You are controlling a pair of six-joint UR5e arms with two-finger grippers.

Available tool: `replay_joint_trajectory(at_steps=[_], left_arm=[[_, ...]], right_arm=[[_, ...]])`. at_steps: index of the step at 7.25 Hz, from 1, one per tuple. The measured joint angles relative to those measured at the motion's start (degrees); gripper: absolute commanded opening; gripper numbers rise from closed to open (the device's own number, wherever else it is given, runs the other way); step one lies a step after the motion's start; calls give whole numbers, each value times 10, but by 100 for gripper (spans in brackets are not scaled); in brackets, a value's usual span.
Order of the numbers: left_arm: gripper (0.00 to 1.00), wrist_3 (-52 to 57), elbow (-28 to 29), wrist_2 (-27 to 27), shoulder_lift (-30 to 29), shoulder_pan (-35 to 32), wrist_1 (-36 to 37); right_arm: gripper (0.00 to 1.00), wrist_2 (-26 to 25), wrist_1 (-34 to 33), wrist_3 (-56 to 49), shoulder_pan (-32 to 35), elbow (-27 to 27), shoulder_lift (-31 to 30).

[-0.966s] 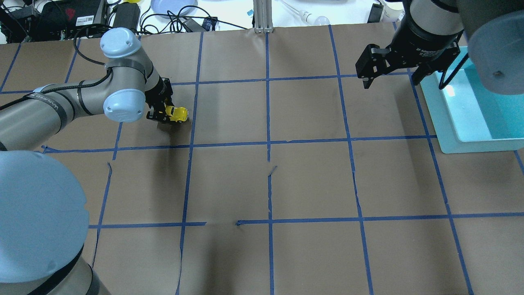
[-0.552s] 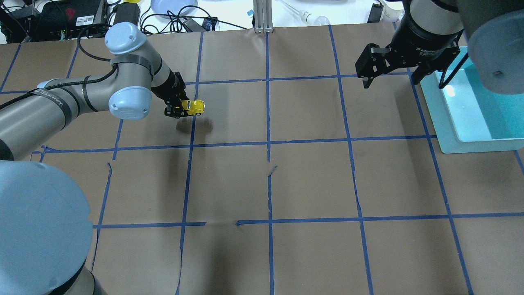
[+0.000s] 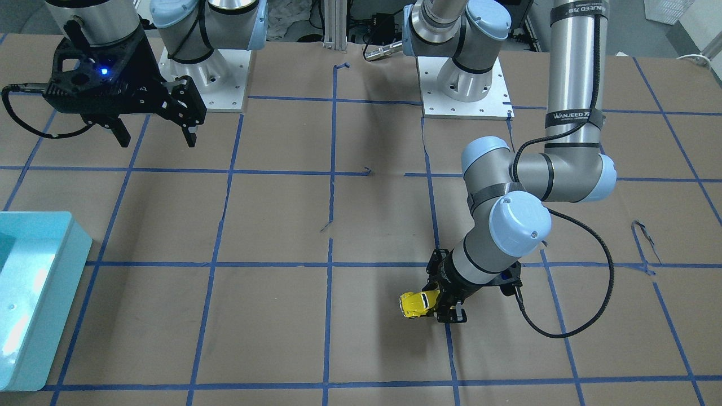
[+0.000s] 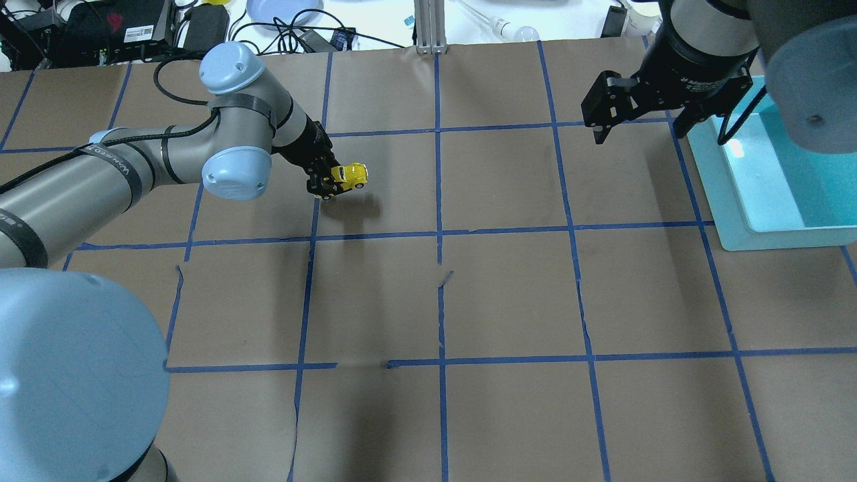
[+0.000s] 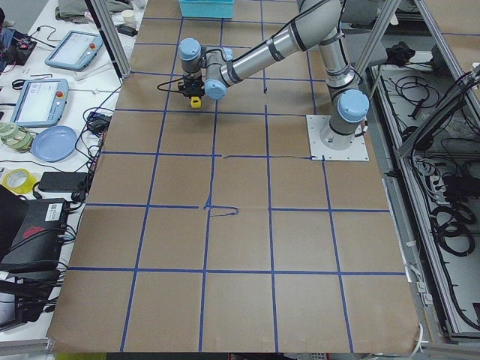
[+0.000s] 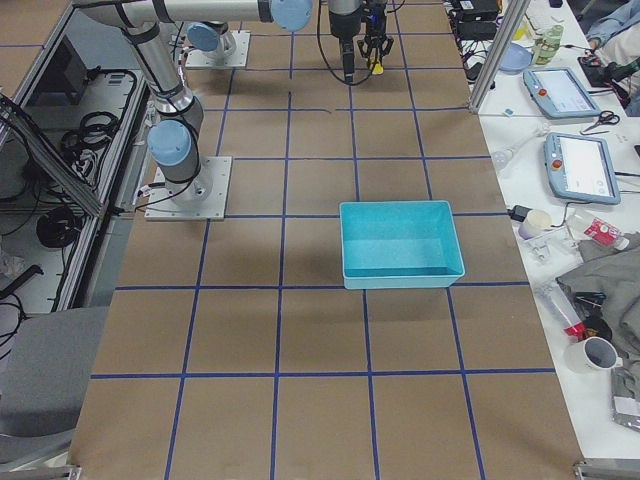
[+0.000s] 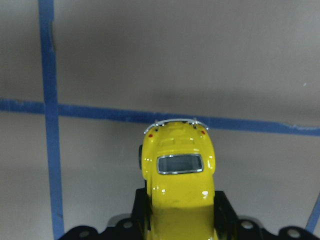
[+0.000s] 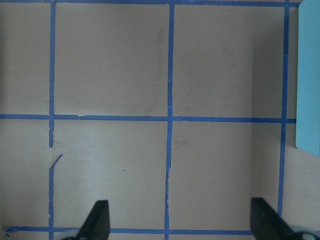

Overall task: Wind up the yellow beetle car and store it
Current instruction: 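Close the left gripper on the yellow car and drag it forward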

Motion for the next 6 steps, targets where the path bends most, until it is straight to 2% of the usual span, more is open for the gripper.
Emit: replay_joint_trajectory(at_steps=[2,6], left_arm=[[0,16,2,-2,-8,4,0],[0,68,4,37,-22,13,0]], right_arm=[[100,-1,0,0,0,0,0],[100,0,0,0,1,1,-1]])
